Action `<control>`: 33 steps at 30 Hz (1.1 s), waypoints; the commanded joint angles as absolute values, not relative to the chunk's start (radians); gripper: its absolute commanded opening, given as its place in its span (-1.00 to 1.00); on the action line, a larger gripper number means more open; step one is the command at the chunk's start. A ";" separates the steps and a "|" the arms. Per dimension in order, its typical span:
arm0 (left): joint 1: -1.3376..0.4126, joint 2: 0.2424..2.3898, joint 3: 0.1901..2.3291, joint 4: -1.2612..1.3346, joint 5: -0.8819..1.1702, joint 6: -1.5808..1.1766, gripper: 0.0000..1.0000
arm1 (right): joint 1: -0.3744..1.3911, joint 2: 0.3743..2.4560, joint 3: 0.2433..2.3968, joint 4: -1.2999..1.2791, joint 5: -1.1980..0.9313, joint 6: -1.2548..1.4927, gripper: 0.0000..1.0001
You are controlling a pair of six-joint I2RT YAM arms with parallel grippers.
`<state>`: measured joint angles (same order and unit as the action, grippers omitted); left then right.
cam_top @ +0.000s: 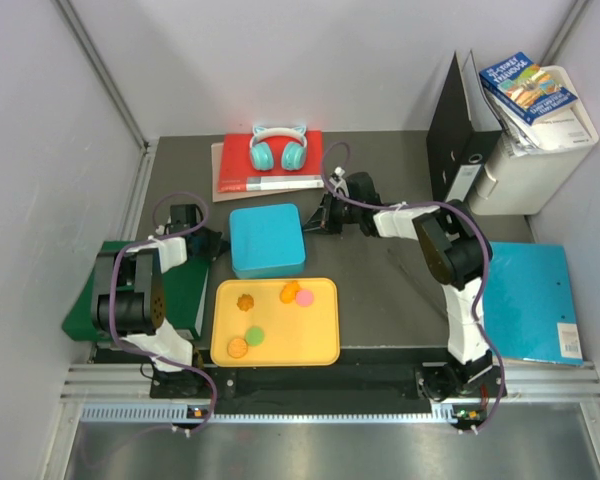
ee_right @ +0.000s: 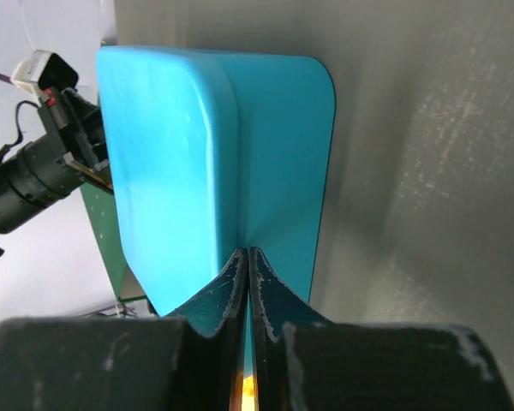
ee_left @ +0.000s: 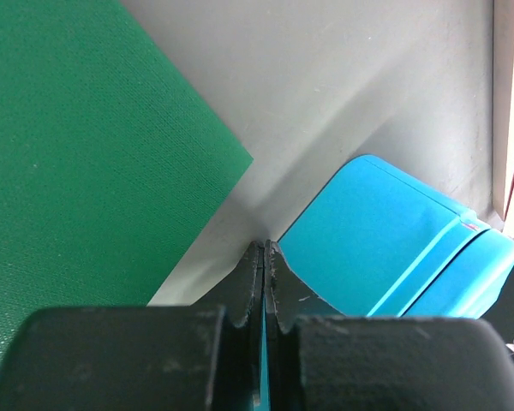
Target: Pack the cookies
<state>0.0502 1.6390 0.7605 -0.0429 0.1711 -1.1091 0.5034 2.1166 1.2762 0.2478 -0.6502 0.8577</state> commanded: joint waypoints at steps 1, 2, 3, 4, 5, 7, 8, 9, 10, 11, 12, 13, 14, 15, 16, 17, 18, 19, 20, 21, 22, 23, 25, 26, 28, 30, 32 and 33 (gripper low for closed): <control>0.054 1.660 0.741 -0.044 0.164 -1.104 -1.00 | 0.508 2.120 1.267 0.357 -0.709 0.896 -0.95; 0.054 1.658 0.741 -0.046 0.163 -1.103 -1.00 | 0.509 2.117 1.264 0.367 -0.710 0.902 -0.95; 0.052 1.658 0.739 -0.048 0.161 -1.103 -1.00 | 0.511 2.115 1.259 0.373 -0.713 0.905 -0.95; 0.054 1.658 0.741 -0.049 0.161 -1.103 -1.00 | 0.511 2.115 1.256 0.377 -0.713 0.907 -0.95; 0.052 1.660 0.741 -0.049 0.161 -1.103 -1.00 | 0.509 2.112 1.256 0.380 -0.718 0.911 -0.95; 0.054 1.661 0.741 -0.048 0.163 -1.103 -1.00 | 0.511 2.106 1.256 0.383 -0.724 0.911 -0.94; 0.054 1.664 0.741 -0.046 0.163 -1.104 -1.00 | 0.511 2.106 1.255 0.383 -0.724 0.913 -0.94; 0.052 1.664 0.741 -0.045 0.167 -1.104 -1.00 | 0.511 2.100 1.253 0.388 -0.726 0.913 -0.94; 0.054 1.666 0.739 -0.044 0.169 -1.104 -1.00 | 0.511 2.097 1.252 0.391 -0.726 0.914 -0.94; 0.054 1.667 0.741 -0.044 0.169 -1.104 -1.00 | 0.511 2.095 1.252 0.391 -0.726 0.917 -0.93; 0.052 1.667 0.741 -0.043 0.170 -1.104 -1.00 | 0.512 2.091 1.252 0.393 -0.727 0.917 -0.93; 0.052 1.667 0.739 -0.044 0.170 -1.103 -1.00 | 0.512 2.089 1.252 0.394 -0.729 0.917 -0.93; 0.054 1.667 0.741 -0.044 0.172 -1.103 -1.00 | 0.512 2.089 1.252 0.394 -0.729 0.920 -0.93; 0.054 1.669 0.741 -0.044 0.170 -1.104 -1.00 | 0.512 2.088 1.253 0.396 -0.732 0.920 -0.93; 0.052 1.666 0.739 -0.044 0.170 -1.103 -1.00 | 0.515 2.086 1.256 0.396 -0.732 0.922 -0.93; 0.054 1.664 0.739 -0.044 0.169 -1.104 -1.00 | 0.515 2.086 1.258 0.394 -0.732 0.923 -0.93; 0.054 1.666 0.739 -0.046 0.169 -1.103 -1.00 | 0.517 2.086 1.259 0.393 -0.732 0.920 -0.92; 0.054 1.663 0.736 -0.046 0.164 -1.103 -1.00 | 0.518 2.085 1.262 0.388 -0.732 0.920 -0.92; 0.054 1.660 0.738 -0.045 0.164 -1.103 -1.00 | 0.518 2.085 1.266 0.388 -0.730 0.920 -0.92; 0.052 1.660 0.736 -0.048 0.163 -1.103 -1.00 | 0.520 2.085 1.267 0.387 -0.730 0.922 -0.92; 0.054 1.660 0.738 -0.049 0.158 -1.103 -1.00 | 0.520 2.086 1.270 0.385 -0.727 0.922 -0.90; 0.054 1.657 0.739 -0.051 0.161 -1.103 -1.00 | 0.519 2.089 1.273 0.374 -0.724 0.917 -0.89; 0.052 1.657 0.739 -0.058 0.158 -1.101 -1.00 | 0.518 2.092 1.291 0.353 -0.716 0.904 -0.87; 0.054 1.654 0.739 -0.060 0.152 -1.101 -1.00 | 0.518 2.092 1.298 0.339 -0.712 0.888 -0.86; 0.055 1.651 0.741 -0.066 0.149 -1.100 -1.00 | 0.518 2.098 1.318 0.302 -0.698 0.874 -0.85; 0.058 1.651 0.741 -0.071 0.146 -1.098 -1.00 | 0.517 2.103 1.333 0.275 -0.690 0.859 -0.85; 0.060 1.646 0.741 -0.074 0.144 -1.098 -1.00 | 0.517 2.109 1.356 0.255 -0.684 0.844 -0.84; 0.061 1.646 0.742 -0.075 0.143 -1.098 -1.00 | 0.517 2.115 1.362 0.239 -0.684 0.842 -0.84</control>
<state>0.0525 1.6409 0.7601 -0.0410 0.1761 -1.1091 0.5030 2.1181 1.2858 0.2588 -0.6888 0.8833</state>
